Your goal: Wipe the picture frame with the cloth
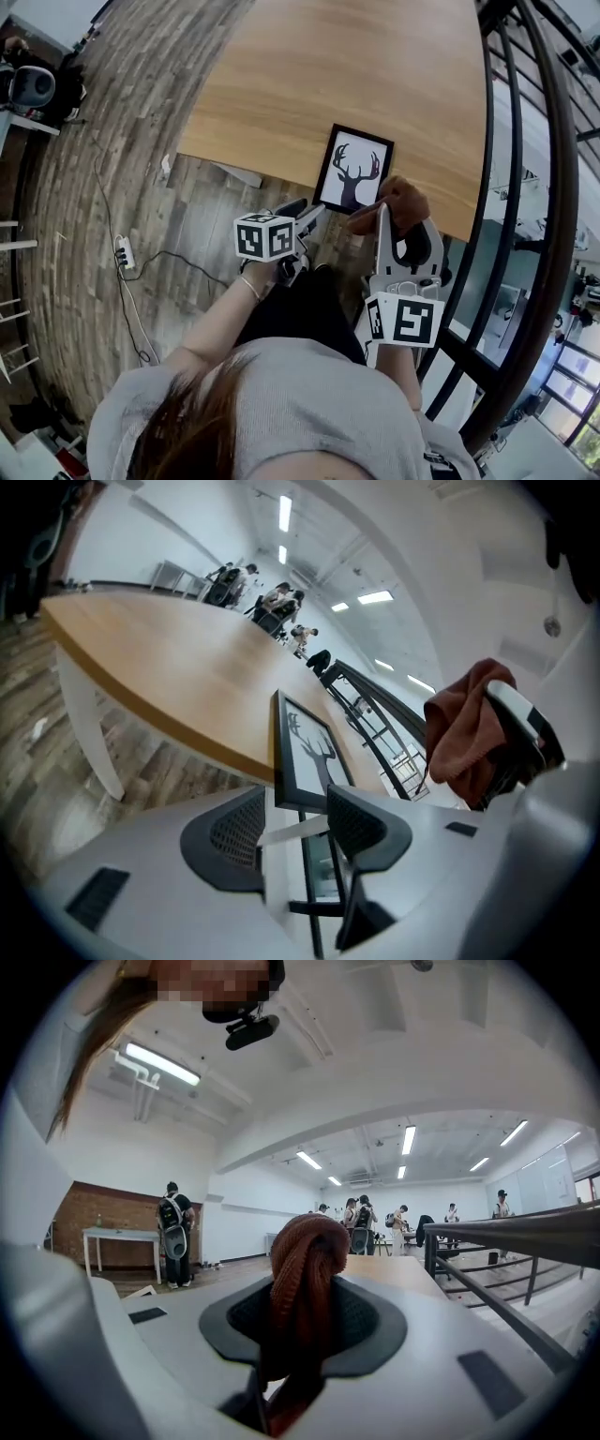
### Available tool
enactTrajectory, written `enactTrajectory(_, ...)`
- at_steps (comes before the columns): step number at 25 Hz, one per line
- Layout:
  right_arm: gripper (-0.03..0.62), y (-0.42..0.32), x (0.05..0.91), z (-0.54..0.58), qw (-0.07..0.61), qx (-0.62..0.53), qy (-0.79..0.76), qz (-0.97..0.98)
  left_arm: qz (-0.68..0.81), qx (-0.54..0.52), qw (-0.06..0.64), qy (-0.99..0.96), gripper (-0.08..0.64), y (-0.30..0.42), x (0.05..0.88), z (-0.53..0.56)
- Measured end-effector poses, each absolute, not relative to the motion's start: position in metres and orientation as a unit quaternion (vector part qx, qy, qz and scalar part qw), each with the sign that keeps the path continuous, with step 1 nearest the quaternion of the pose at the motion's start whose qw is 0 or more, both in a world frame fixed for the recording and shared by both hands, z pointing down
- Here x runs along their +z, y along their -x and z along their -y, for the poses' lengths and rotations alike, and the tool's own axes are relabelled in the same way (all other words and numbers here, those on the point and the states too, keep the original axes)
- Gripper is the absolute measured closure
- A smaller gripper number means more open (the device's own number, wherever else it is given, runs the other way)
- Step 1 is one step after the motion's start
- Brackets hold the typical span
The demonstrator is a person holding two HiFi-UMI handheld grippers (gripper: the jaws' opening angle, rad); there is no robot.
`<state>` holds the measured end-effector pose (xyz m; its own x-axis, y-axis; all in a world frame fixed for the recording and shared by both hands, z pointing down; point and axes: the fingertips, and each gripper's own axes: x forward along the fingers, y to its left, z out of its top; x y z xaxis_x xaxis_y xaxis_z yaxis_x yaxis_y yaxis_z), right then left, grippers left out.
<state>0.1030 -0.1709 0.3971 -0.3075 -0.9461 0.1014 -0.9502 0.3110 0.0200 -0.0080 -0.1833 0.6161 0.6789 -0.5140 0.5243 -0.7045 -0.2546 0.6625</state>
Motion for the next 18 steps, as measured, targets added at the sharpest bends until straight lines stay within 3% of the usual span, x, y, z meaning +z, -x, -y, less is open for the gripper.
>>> enactTrajectory(10,0.459,-0.101,0.415,0.186,0.062,0.028,-0.574,0.816,0.312,-0.040,0.614,-0.724,0.373,-0.006,0.638,0.199)
enactTrajectory(18,0.459,-0.102,0.426,0.188,0.066,0.040,-0.568,0.820,0.258,-0.081,0.611,-0.744,0.374,-0.015,0.635,0.209)
